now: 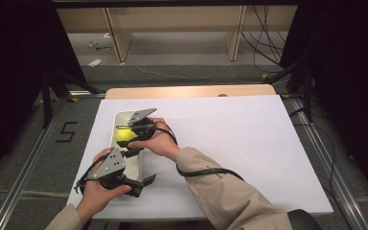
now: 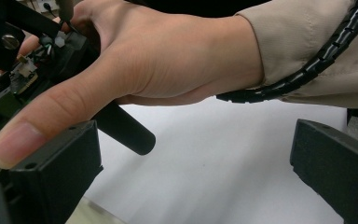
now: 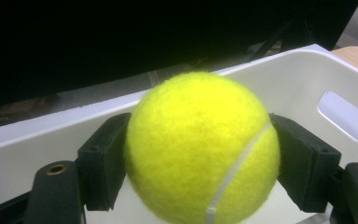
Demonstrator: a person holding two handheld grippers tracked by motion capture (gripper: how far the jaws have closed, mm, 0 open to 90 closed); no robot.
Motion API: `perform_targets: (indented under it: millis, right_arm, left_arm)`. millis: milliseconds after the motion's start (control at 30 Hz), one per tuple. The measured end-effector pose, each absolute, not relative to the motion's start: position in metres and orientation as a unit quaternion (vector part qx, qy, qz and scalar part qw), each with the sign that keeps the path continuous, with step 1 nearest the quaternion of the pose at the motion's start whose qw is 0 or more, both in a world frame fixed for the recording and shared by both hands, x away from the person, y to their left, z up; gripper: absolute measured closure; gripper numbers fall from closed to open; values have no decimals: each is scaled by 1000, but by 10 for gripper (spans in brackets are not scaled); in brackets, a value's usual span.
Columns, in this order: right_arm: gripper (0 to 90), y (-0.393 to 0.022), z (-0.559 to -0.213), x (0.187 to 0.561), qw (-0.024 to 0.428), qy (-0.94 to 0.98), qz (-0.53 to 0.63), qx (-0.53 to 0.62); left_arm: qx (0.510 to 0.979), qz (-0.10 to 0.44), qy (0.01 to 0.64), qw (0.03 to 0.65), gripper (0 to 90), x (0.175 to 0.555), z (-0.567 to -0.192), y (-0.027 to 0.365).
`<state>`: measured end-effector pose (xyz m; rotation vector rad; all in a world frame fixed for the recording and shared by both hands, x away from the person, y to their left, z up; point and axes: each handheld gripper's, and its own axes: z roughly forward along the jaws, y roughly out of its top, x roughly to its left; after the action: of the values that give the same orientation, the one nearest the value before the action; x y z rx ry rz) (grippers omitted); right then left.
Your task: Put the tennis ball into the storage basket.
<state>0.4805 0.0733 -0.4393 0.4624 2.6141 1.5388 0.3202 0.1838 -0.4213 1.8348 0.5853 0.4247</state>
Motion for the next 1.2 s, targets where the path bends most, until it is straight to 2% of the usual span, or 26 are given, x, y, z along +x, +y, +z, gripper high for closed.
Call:
perform_targets:
  millis: [967, 1033, 1200]
  right_arm:
    - [259, 75, -444, 481, 30, 859, 490, 146]
    - [251, 75, -444, 480, 29, 860, 489, 145]
    - [166, 74, -440, 481, 23, 852, 501, 152]
  left_arm:
    - [776, 179, 247, 552, 15, 320, -421, 184]
    - [776, 179, 247, 552, 15, 320, -421, 184]
    - [776, 178, 246, 552, 15, 320, -421, 183]
